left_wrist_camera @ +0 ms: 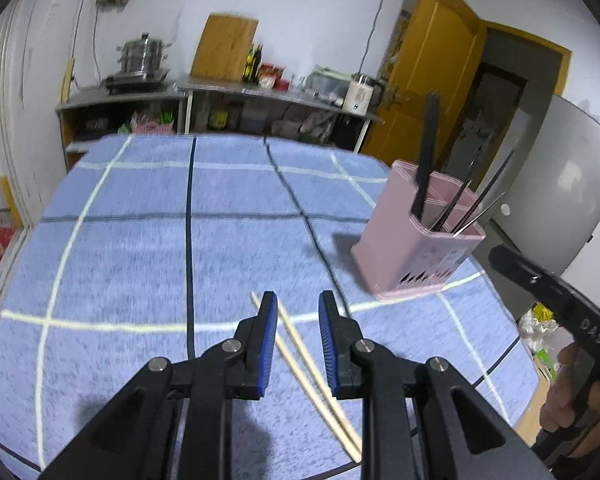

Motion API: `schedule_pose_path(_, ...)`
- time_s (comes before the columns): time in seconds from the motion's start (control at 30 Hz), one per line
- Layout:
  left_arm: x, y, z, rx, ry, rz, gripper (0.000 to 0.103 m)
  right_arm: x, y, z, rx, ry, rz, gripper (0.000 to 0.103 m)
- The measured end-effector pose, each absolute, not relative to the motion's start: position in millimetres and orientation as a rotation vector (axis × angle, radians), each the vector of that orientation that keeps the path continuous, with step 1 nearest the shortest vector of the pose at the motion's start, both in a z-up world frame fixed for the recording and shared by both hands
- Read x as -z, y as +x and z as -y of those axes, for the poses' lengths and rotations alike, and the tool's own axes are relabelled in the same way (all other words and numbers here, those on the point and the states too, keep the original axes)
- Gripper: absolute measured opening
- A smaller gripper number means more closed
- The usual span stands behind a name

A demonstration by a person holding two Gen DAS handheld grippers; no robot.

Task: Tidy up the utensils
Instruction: 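Move both open tools back over the pale wooden chopsticks, then close the left tool on a wooden chopstick while the right tool grasps another wooden chopstick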

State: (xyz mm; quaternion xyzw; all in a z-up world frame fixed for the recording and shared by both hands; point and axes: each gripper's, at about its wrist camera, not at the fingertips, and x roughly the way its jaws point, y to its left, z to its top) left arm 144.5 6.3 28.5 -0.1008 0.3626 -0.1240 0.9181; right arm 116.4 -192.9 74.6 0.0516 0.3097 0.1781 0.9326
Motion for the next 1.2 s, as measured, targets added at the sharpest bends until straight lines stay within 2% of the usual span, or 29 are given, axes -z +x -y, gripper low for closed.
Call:
schedule_pose_path(0.37, 27.4, 169.2, -3.8, 0.221, -0.244, -0.875, 0.022, -40.6, 125.6, 178.8, -0.397, 0.096, -0.713, 0.017)
schedule_pose_path(0.9, 54.3, 188.6, 17.7, 0.147, -0.152, -0.922, 0.022, -33.3, 138.7, 186.3, -0.395, 0.119, -0.742, 0.017)
schedule_pose_path(0.97, 54.2, 188.4, 21.8, 0.132, -0.103, -0.919, 0.013, -33.3, 138.4, 186.1, -0.398, 0.12, -0.741, 0.017)
schedule_pose_path(1.2, 53.5, 178.4, -2.6, 0.147, -0.081, -0.933, 0.006, -26.8, 140.2, 174.0, -0.434, 0.109, -0.766, 0.017)
